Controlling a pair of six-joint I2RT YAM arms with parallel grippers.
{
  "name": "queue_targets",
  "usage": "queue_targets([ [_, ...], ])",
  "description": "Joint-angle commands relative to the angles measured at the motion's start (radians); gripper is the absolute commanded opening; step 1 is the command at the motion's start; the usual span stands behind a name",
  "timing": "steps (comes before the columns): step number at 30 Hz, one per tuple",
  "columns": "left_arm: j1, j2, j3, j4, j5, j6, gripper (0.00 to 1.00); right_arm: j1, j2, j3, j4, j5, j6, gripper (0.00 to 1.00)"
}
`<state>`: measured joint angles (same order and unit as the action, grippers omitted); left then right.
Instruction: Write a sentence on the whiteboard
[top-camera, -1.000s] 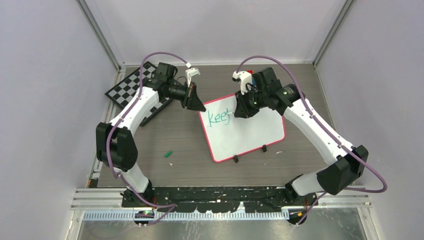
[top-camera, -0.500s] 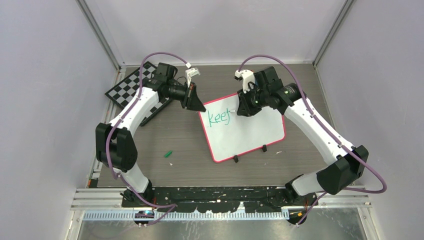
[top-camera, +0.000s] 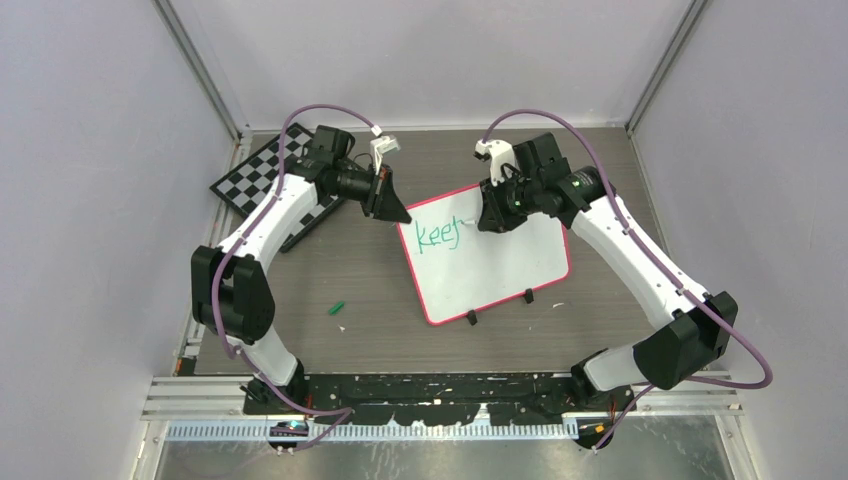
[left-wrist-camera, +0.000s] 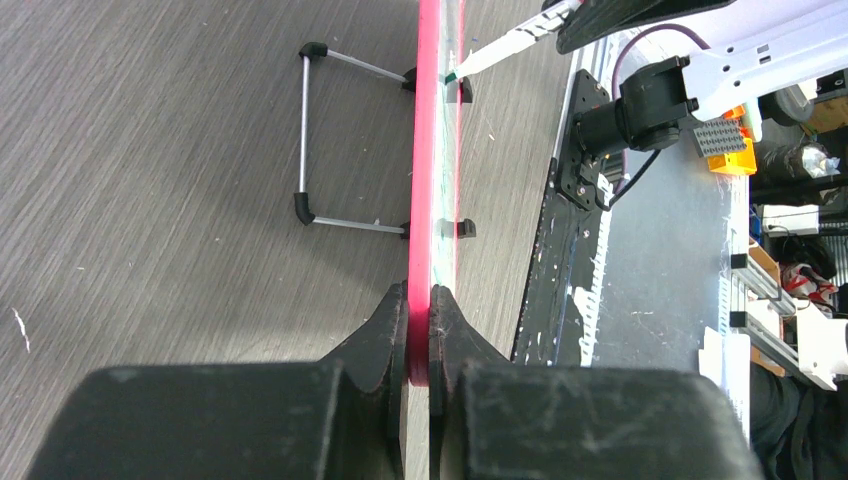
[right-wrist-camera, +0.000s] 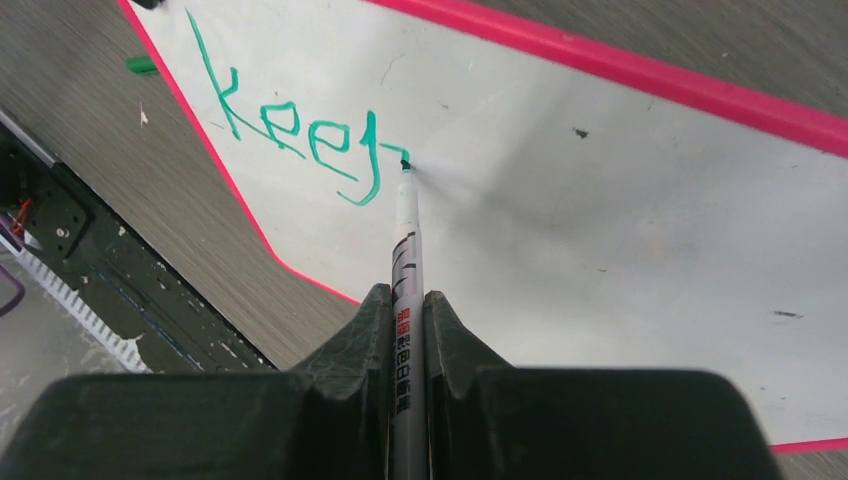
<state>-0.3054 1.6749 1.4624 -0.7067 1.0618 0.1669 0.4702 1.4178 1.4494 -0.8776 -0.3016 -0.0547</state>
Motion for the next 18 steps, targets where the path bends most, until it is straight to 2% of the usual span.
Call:
queue_targets([
  [1, -0.024, -0.025, -0.028, -0.046, 0.009, 0.056, 0.00, -0.008, -0.031, -0.031, 0.009, -0.007, -0.012, 0.00],
  [18, -0.024, -0.030, -0.034, -0.043, 0.000, 0.057, 0.00, 0.032, 0.005, -0.014, 0.032, -0.029, 0.009, 0.00],
])
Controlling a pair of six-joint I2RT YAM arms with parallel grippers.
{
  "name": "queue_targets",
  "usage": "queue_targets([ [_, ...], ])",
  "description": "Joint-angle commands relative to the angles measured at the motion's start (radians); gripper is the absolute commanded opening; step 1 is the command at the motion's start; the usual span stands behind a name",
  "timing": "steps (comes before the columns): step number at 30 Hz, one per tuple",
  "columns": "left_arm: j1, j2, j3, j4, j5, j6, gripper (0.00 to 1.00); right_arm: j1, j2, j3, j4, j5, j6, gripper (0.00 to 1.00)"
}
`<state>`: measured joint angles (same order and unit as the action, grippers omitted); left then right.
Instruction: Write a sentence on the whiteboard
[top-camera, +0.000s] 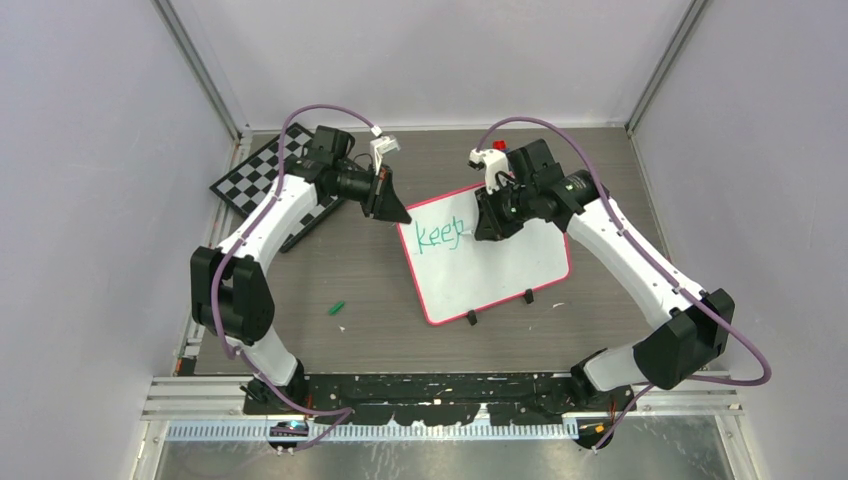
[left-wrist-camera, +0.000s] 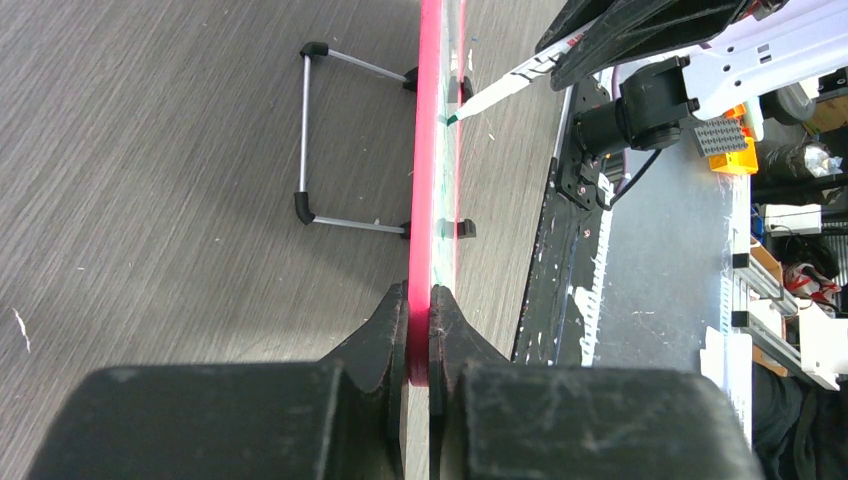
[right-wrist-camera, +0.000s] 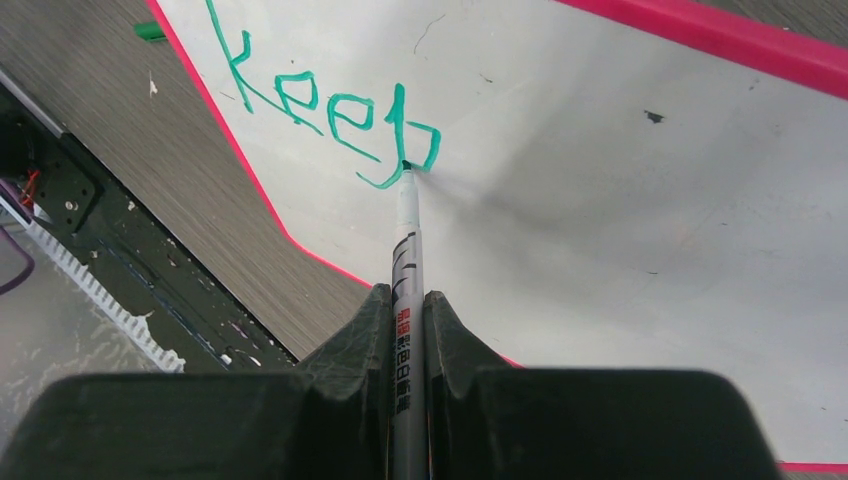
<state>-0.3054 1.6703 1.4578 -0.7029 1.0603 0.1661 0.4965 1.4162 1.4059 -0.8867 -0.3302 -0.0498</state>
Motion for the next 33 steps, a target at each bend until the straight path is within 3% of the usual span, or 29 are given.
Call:
queue_targets([
  [1, -0.024, -0.025, -0.029, -0.048, 0.000, 0.058, 0.00, 0.006, 0.005, 0.030, 0.039, -0.001, 0.002, 0.00],
  [5, -0.024, -0.021, -0.025, -0.052, 0.000, 0.058, 0.01, 0.006, -0.014, 0.040, 0.023, -0.037, -0.002, 0.00],
  [9, -0.025, -0.018, -0.009, -0.063, 0.009, 0.056, 0.17, 0.002, -0.042, 0.067, -0.001, -0.103, -0.001, 0.00],
  [15, -0.029, -0.014, -0.007, -0.056, 0.031, 0.043, 0.32, -0.049, -0.075, 0.067, -0.021, -0.173, -0.008, 0.00],
  [21, -0.052, 0.017, 0.020, -0.061, 0.050, 0.039, 0.36, -0.129, -0.089, 0.066, -0.043, -0.242, -0.040, 0.00],
  [28, -0.064, 0.057, 0.056, -0.090, 0.059, 0.060, 0.27, -0.175, -0.103, 0.067, -0.073, -0.269, -0.075, 0.00],
  [33, -0.070, 0.080, 0.081, -0.124, 0.059, 0.091, 0.09, -0.179, -0.108, 0.058, -0.075, -0.270, -0.086, 0.00],
])
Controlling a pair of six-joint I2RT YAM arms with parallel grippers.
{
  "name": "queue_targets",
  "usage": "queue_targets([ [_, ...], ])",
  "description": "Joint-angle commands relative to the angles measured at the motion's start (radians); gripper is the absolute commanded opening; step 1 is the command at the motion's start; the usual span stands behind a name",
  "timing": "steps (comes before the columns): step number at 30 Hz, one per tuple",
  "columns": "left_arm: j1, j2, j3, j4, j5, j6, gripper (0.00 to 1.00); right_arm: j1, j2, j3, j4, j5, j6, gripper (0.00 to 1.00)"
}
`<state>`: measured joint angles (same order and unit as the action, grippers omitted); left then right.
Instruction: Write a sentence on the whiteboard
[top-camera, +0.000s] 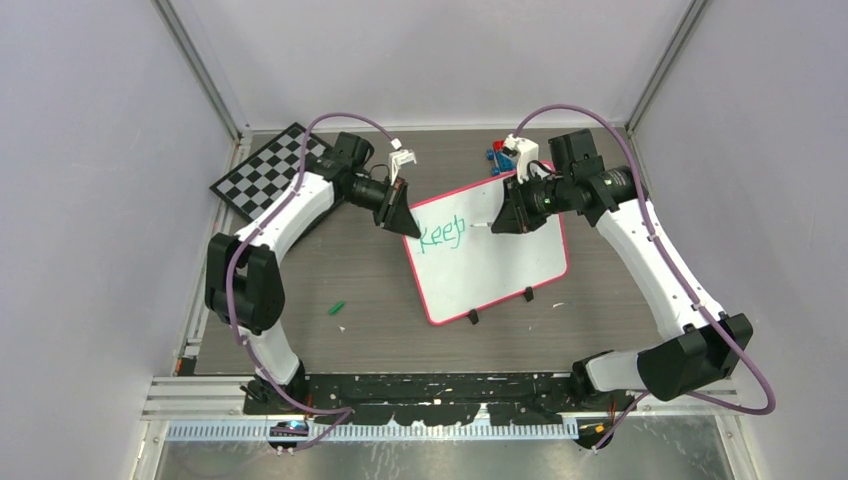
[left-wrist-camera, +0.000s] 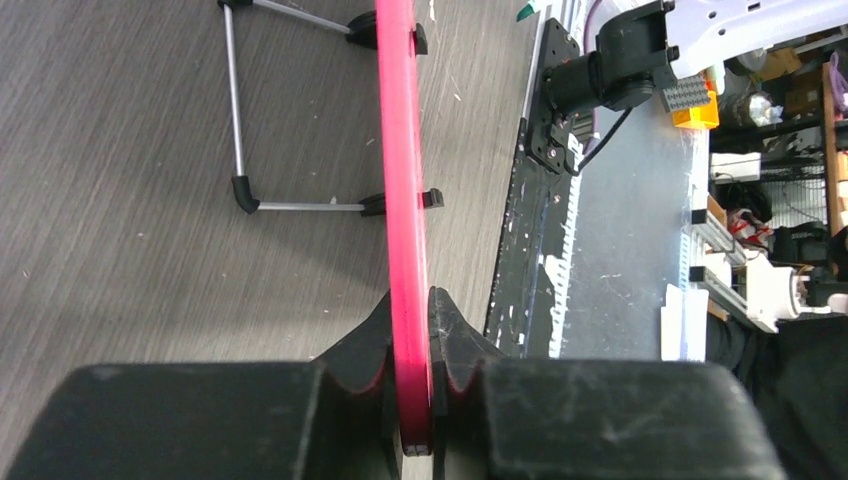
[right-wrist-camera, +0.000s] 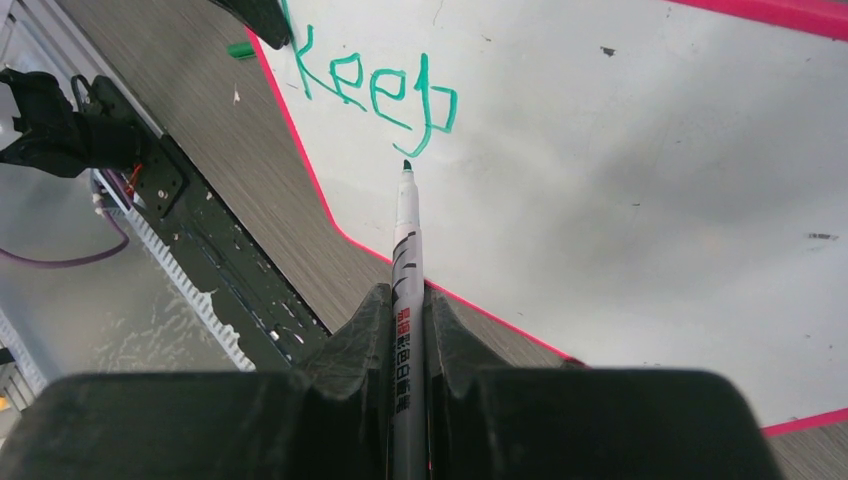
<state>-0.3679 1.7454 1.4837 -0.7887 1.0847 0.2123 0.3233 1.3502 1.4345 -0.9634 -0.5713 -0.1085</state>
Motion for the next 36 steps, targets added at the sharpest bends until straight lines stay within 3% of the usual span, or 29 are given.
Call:
queue_targets([
  [1, -0.009, 0.009, 0.061, -0.045, 0.036, 0.051, 0.06, -0.006, -0.042, 0.028, -0.001, -0.033, -0.030, 0.00],
  [3, -0.011, 0.021, 0.077, -0.069, 0.037, 0.071, 0.00, -0.006, -0.042, 0.027, -0.004, -0.038, -0.033, 0.00],
  [10, -0.025, 0.063, 0.149, -0.194, 0.027, 0.163, 0.00, -0.005, -0.048, 0.018, -0.002, -0.009, -0.050, 0.00],
  [24, -0.035, 0.063, 0.143, -0.188, 0.008, 0.133, 0.00, -0.001, -0.026, -0.023, 0.089, 0.134, 0.015, 0.00],
  [36, -0.036, 0.056, 0.124, -0.175, 0.006, 0.127, 0.00, 0.000, -0.022, -0.052, 0.121, 0.157, 0.017, 0.00],
])
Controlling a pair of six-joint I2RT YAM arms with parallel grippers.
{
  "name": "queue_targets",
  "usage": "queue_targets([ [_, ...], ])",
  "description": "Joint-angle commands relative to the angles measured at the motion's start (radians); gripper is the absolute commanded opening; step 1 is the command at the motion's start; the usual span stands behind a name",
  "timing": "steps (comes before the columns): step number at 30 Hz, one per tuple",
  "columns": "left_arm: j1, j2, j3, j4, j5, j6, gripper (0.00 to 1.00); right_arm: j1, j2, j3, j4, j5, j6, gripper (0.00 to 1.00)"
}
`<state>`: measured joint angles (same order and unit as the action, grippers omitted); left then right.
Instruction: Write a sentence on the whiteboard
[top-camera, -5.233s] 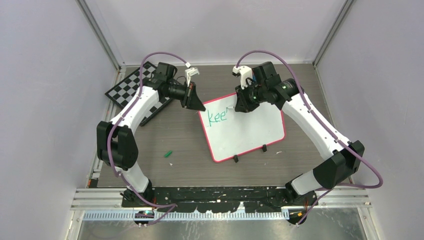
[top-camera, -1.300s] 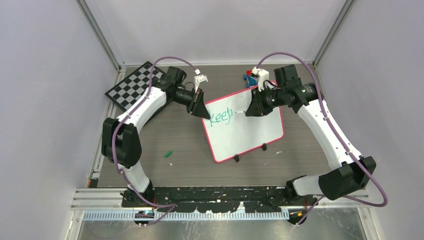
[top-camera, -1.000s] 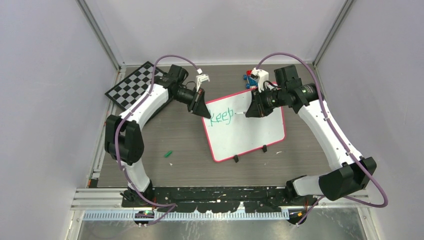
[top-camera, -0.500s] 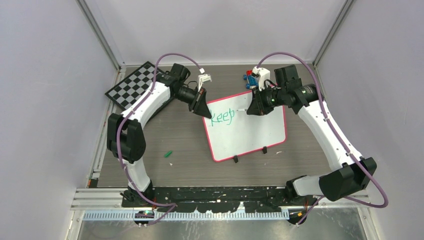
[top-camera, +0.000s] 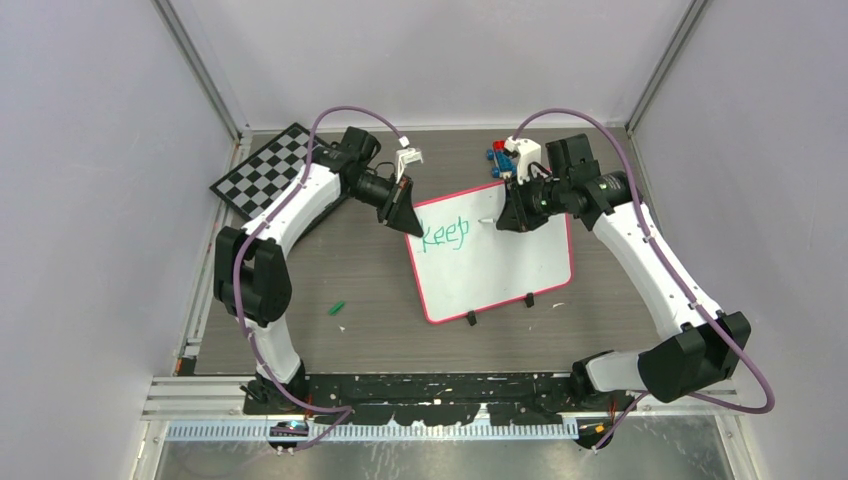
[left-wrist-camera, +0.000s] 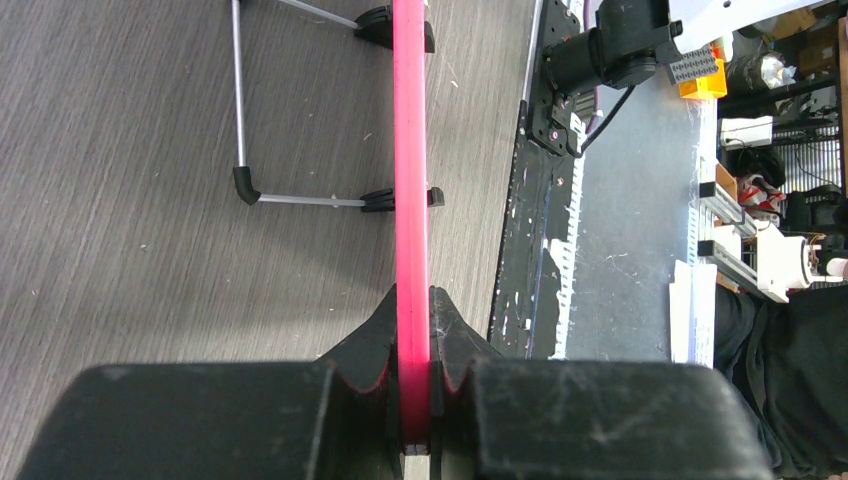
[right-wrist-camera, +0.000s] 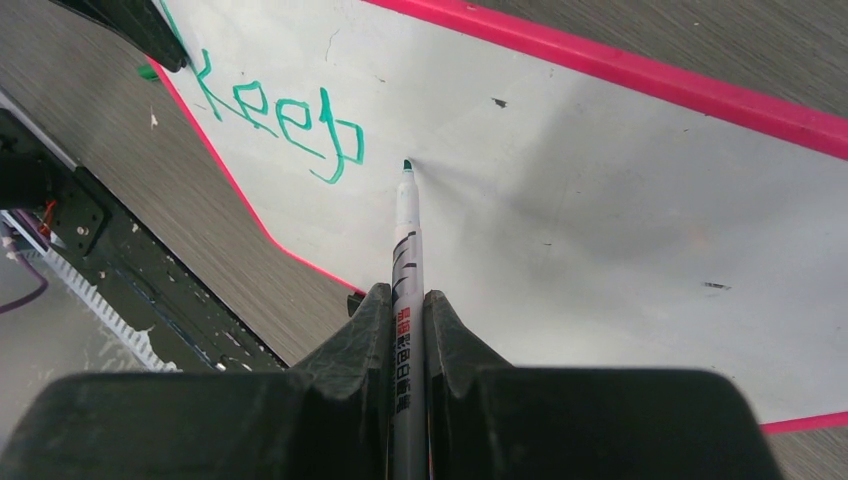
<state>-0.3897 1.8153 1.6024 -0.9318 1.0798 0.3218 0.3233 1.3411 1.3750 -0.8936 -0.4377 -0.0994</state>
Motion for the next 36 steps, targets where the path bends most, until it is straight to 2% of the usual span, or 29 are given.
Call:
queue_targets([
  [1, -0.014, -0.015, 0.005, -0.032, 0.011, 0.018, 0.00, 0.000, -0.009, 0.007, 0.053, 0.029, 0.009, 0.00],
  [17, -0.014, -0.019, -0.006, -0.024, 0.009, 0.018, 0.00, 0.000, -0.025, -0.041, 0.030, 0.067, -0.016, 0.00],
  [36, -0.014, -0.022, -0.013, -0.018, 0.008, 0.017, 0.00, 0.000, 0.032, 0.087, 0.024, 0.116, -0.029, 0.00],
])
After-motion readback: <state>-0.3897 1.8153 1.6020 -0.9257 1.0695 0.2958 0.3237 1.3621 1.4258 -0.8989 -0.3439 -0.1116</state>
